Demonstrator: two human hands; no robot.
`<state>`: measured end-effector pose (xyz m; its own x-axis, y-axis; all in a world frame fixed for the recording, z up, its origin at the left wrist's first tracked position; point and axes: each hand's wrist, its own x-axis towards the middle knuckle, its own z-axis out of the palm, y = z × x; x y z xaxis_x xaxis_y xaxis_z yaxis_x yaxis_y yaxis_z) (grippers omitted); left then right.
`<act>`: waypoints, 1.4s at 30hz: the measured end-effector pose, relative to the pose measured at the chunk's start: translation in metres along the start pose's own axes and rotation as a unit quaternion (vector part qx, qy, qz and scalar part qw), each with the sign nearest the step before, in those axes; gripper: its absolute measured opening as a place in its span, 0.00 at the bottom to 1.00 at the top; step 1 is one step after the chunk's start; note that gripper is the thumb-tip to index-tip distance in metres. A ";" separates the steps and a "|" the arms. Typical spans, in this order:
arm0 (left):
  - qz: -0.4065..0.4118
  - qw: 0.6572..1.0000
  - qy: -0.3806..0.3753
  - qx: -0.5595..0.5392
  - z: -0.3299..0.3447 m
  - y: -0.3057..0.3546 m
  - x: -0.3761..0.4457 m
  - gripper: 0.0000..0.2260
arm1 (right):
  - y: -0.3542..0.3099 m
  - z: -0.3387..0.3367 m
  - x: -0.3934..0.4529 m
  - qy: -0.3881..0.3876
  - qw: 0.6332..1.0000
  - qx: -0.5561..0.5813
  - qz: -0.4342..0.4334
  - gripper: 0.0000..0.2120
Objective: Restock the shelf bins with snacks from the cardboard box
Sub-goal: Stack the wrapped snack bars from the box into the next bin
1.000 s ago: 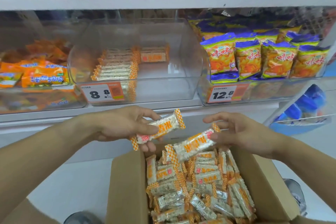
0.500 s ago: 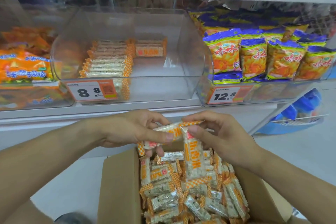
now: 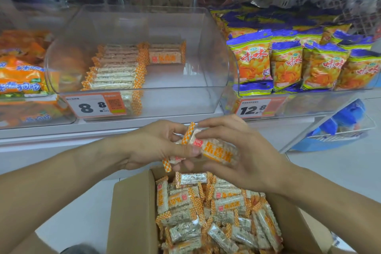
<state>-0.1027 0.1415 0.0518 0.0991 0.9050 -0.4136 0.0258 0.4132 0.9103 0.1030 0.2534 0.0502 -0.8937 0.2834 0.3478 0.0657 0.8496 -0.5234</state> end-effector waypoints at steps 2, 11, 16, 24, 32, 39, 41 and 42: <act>0.000 1.000 0.019 -0.011 -0.002 0.003 0.001 0.20 | 0.004 -0.003 -0.004 -0.015 1.000 -0.009 0.023 0.26; 0.019 0.997 0.036 0.064 0.000 0.006 0.001 0.28 | 0.016 -0.009 -0.009 -0.007 0.996 -0.081 0.024 0.26; 0.018 0.994 0.037 0.098 0.005 0.009 -0.001 0.28 | 0.008 -0.004 -0.006 0.027 0.998 -0.026 0.044 0.38; 0.021 0.990 0.020 0.136 0.001 0.017 -0.012 0.20 | 0.006 0.003 -0.004 0.020 0.996 0.050 0.074 0.20; 0.100 0.957 0.112 0.249 -0.010 0.023 -0.036 0.26 | -0.008 -0.007 0.005 -0.024 0.985 0.112 0.130 0.18; 0.272 0.889 0.290 0.226 -0.030 0.038 -0.062 0.29 | -0.043 -0.024 0.066 -0.017 0.999 -0.037 0.024 0.20; 0.293 0.827 0.385 0.286 -0.046 0.034 -0.061 0.32 | -0.043 -0.033 0.094 0.029 0.997 -0.073 0.001 0.20; 0.293 0.797 0.422 0.317 -0.056 0.031 -0.059 0.32 | -0.039 -0.036 0.110 0.052 0.994 -0.094 0.001 0.20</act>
<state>-0.1634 0.1063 0.1037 -0.4182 0.7798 0.4659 0.7456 0.0017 0.6664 0.0185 0.2675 0.1368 -0.8429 0.3224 0.4308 0.1587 0.9139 -0.3735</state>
